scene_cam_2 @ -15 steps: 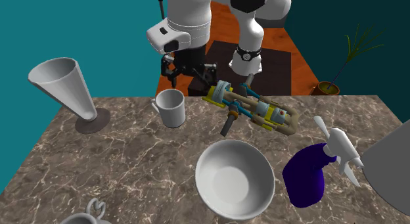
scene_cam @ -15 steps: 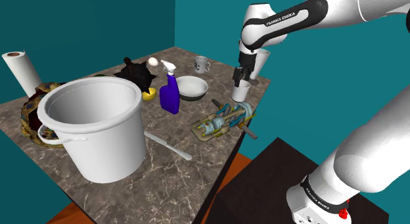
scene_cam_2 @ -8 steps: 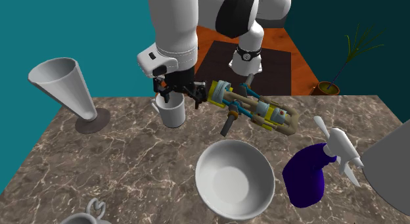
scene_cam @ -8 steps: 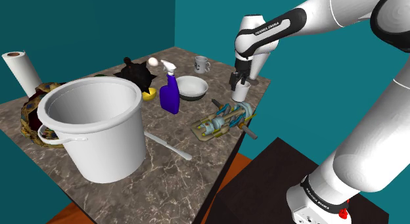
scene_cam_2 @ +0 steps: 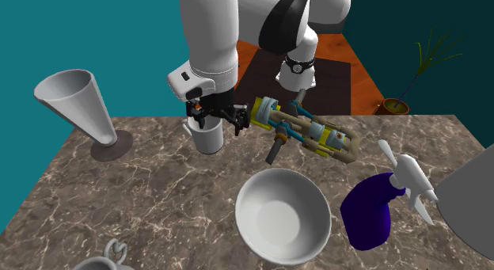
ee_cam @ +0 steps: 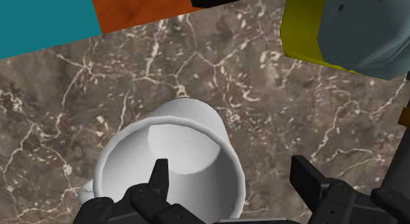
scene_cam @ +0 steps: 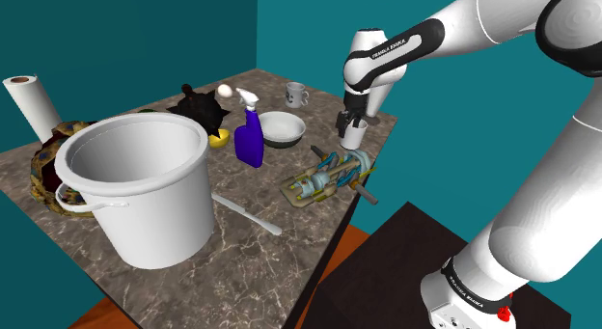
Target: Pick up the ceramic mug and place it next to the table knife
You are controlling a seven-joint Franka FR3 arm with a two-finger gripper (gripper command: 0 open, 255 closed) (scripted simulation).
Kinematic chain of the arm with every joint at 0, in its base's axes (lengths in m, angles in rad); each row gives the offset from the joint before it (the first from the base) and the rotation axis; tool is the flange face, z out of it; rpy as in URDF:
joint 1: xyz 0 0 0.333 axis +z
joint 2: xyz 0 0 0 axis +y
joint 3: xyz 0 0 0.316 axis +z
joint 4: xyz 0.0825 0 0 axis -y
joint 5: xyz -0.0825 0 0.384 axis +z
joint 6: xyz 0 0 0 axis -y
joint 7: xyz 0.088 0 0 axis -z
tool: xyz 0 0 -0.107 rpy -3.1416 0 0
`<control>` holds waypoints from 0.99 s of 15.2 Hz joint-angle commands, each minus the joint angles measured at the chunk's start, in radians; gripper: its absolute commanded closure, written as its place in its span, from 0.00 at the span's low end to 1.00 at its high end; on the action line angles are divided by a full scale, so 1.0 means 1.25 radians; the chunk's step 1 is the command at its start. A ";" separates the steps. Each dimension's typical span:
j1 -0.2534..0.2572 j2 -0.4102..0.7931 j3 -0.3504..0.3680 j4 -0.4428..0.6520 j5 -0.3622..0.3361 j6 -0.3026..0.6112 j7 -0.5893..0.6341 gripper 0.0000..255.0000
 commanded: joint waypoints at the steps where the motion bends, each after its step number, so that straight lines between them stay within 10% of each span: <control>1: 0.000 0.000 0.000 0.000 0.000 0.000 0.000 0.00; 3: 0.000 0.000 0.000 0.000 0.000 0.000 0.000 0.00; 4: 0.000 0.000 0.000 0.000 0.000 0.000 0.000 1.00; 15: 0.000 -0.012 0.000 0.008 -0.001 -0.020 0.000 1.00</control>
